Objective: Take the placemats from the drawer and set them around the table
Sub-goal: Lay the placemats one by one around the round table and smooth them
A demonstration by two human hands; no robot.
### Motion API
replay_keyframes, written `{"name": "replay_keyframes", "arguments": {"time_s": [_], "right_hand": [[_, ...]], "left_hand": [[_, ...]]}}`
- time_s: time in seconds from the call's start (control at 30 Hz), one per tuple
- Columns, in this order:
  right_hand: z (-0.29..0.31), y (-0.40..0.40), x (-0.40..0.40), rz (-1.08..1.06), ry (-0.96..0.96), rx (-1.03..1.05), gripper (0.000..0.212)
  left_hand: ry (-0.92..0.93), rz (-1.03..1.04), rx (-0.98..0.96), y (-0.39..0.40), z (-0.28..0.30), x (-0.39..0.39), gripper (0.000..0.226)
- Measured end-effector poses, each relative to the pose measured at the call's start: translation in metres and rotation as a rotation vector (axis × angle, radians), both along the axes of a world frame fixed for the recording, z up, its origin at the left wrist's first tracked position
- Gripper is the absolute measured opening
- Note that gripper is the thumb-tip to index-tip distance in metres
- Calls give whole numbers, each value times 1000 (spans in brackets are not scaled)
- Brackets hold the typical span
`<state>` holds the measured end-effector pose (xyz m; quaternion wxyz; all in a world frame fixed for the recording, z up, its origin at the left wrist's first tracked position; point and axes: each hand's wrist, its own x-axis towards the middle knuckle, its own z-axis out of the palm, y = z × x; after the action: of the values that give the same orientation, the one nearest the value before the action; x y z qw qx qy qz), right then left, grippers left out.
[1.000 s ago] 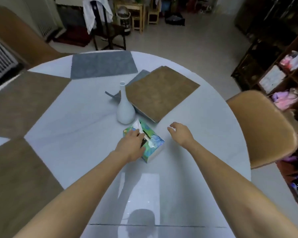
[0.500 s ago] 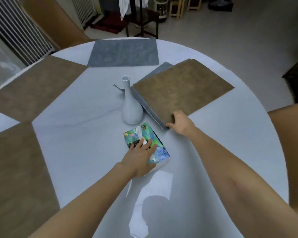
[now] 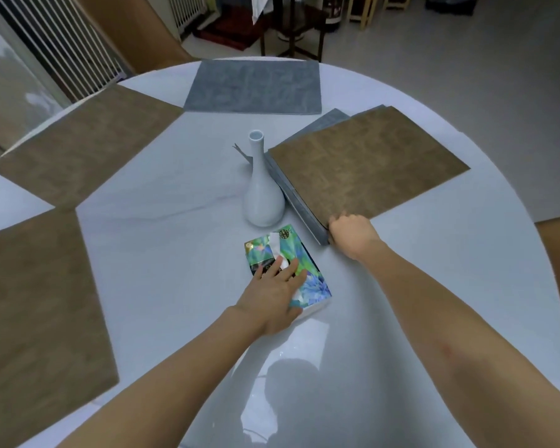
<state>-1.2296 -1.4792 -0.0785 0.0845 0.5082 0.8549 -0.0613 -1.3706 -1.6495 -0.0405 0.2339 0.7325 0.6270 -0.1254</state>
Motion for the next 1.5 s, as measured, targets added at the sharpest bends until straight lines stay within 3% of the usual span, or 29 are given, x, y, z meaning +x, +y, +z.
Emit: {"name": "replay_keyframes", "arguments": {"time_s": [0.1, 0.2, 0.3, 0.37, 0.47, 0.6, 0.73, 0.83, 1.03, 1.17, 1.27, 1.4, 1.5], "right_hand": [[2, 2, -1, -104, 157, -12, 27], [11, 12, 8, -466, 577, 41, 22], [32, 15, 36, -738, 801, 67, 33], [55, 6, 55, -750, 811, 128, 42], [83, -19, 81, -682, 797, 237, 38], [120, -78, 102, -651, 822, 352, 22], [146, -172, 105, -641, 922, 326, 24], [162, -255, 92, -578, 973, 275, 26], [173, -409, 65, -438, 943, 265, 28], [163, -486, 52, -424, 958, 252, 27], [154, -521, 47, -364, 895, 262, 30], [133, -539, 57, -193, 677, 128, 67], [107, -538, 73, -303, 565, 33, 77]], "left_hand": [[5, 4, -6, 0, 0, 0, 69], [5, 1, -11, 1, -1, 0, 69], [-54, 33, -36, 4, 5, -2, 67], [-93, 58, -26, 8, 13, -4, 62], [-125, 62, 115, 10, 36, 3, 52], [-577, 314, 209, -5, 88, 31, 49], [-1108, 702, -35, -38, 135, 61, 56], [-1311, 894, -312, -79, 159, 72, 67], [-1367, 959, -388, -187, 173, 75, 54], [-1264, 983, -308, -244, 176, 76, 12], [-1233, 992, -188, -268, 166, 74, 28], [-1247, 1032, -6, -287, 156, 58, 36], [-1276, 1070, 4, -294, 151, 34, 40]]}}
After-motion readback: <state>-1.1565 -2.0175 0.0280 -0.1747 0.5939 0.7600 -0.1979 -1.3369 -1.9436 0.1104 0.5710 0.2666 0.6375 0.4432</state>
